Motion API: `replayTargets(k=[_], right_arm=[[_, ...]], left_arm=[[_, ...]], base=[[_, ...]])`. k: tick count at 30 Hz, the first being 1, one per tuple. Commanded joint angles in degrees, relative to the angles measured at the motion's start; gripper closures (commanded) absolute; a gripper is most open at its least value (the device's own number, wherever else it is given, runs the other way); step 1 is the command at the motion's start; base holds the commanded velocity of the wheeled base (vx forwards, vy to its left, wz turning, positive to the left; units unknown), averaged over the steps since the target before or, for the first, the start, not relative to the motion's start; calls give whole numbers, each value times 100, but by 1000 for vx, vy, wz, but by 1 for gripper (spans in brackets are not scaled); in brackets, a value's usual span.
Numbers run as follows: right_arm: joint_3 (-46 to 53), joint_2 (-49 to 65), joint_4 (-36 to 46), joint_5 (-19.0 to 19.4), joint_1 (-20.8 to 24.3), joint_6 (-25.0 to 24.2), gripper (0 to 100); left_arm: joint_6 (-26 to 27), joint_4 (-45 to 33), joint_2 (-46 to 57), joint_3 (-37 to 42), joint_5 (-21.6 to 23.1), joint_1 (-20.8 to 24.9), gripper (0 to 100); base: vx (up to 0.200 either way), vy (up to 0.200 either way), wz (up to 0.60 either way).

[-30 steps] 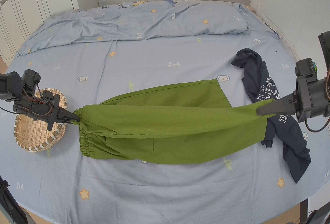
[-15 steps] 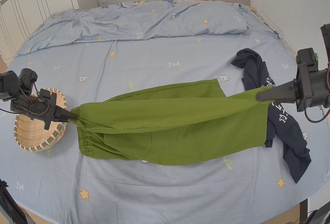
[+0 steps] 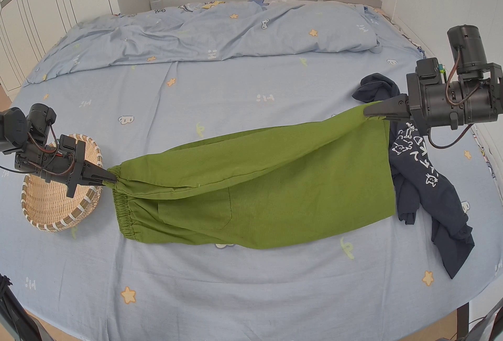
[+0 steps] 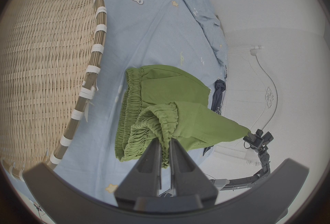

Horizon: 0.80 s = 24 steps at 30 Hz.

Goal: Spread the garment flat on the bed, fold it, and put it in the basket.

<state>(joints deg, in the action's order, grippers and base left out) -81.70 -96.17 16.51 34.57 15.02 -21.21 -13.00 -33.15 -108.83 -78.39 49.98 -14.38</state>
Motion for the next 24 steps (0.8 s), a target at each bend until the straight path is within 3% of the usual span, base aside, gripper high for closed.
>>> replayTargets(k=[1,14,24], right_arm=[[-478,-728,-25,6,-236,38,100],[-1788,-1870,-25,14,-509,65,100],[-1885,-2283,-113,14,-544,91,100]], left_arm=[[-1,45,-33,7,3,6,100],[-36,159,-183,-397,3,-20,100],[-36,159,-341,-520,3,59,100]], base=[[0,0,0],[0,0,0],[0,0,0]])
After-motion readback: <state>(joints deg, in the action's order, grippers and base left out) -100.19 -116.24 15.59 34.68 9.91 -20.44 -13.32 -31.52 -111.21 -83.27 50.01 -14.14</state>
